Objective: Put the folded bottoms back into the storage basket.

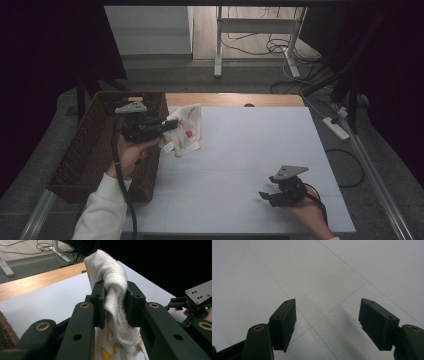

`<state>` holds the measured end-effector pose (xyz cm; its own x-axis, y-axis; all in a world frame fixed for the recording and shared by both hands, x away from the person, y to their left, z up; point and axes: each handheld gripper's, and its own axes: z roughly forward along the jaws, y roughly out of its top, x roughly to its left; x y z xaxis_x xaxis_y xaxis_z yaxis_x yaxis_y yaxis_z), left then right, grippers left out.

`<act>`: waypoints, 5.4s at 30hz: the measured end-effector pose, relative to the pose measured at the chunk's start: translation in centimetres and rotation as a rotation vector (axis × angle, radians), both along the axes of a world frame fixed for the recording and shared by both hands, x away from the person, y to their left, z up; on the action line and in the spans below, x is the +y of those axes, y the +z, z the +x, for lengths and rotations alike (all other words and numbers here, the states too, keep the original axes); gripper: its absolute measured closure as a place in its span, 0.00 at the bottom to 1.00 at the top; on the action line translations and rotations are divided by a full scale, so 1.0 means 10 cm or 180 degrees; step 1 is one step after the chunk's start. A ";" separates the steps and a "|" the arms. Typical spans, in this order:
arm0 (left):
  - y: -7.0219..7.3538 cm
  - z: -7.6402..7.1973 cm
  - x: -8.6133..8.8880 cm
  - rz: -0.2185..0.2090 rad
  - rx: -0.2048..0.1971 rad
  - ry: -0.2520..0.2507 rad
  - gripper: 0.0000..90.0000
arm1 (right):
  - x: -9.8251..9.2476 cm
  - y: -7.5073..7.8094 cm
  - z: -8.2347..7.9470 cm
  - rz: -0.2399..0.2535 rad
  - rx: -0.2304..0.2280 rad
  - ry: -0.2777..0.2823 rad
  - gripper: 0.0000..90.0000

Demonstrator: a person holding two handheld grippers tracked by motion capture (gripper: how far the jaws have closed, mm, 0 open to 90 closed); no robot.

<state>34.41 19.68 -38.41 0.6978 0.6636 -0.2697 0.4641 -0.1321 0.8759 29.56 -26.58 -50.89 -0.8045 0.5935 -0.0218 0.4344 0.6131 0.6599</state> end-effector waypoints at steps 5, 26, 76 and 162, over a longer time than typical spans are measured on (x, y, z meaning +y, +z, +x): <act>0.00 0.00 0.03 -0.0012 0.0010 0.0021 0.81 | 0.00 0.00 0.00 -0.0004 0.0007 0.0002 0.34; 0.03 -0.01 0.17 -0.0059 -0.0004 0.0113 0.81 | 0.00 0.00 0.00 -0.0016 0.0018 0.0009 0.34; 0.11 -0.23 0.78 -0.0151 -0.0104 0.0506 0.81 | -0.03 0.09 -0.01 0.0211 -0.0090 -0.0043 0.34; -0.58 0.03 1.39 0.0403 0.0743 0.0501 0.81 | -0.01 0.07 -0.02 0.0158 -0.0075 -0.0058 0.34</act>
